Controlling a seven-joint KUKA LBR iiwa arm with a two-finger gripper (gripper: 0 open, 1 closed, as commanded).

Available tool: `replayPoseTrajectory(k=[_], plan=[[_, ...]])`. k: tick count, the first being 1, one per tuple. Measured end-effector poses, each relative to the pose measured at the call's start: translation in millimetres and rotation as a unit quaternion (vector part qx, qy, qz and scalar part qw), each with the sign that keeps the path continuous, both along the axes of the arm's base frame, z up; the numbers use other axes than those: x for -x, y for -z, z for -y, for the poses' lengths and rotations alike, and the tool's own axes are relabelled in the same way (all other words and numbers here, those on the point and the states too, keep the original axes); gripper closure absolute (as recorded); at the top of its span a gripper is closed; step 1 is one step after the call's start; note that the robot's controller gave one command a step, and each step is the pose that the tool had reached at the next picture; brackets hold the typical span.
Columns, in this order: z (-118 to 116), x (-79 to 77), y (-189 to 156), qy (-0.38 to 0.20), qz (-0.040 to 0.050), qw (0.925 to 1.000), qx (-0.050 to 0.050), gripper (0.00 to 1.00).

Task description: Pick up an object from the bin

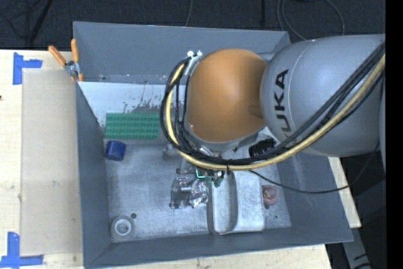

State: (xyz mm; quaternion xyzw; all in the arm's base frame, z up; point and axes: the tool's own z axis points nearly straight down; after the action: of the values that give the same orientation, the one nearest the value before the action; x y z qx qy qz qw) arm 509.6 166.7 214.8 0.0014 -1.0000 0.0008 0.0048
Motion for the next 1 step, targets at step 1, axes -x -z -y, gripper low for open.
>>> replayPoseTrajectory(k=[1], plan=[[79.5,-31.3,93.6,-0.093,0.0011,0.9956,0.000,0.00]])
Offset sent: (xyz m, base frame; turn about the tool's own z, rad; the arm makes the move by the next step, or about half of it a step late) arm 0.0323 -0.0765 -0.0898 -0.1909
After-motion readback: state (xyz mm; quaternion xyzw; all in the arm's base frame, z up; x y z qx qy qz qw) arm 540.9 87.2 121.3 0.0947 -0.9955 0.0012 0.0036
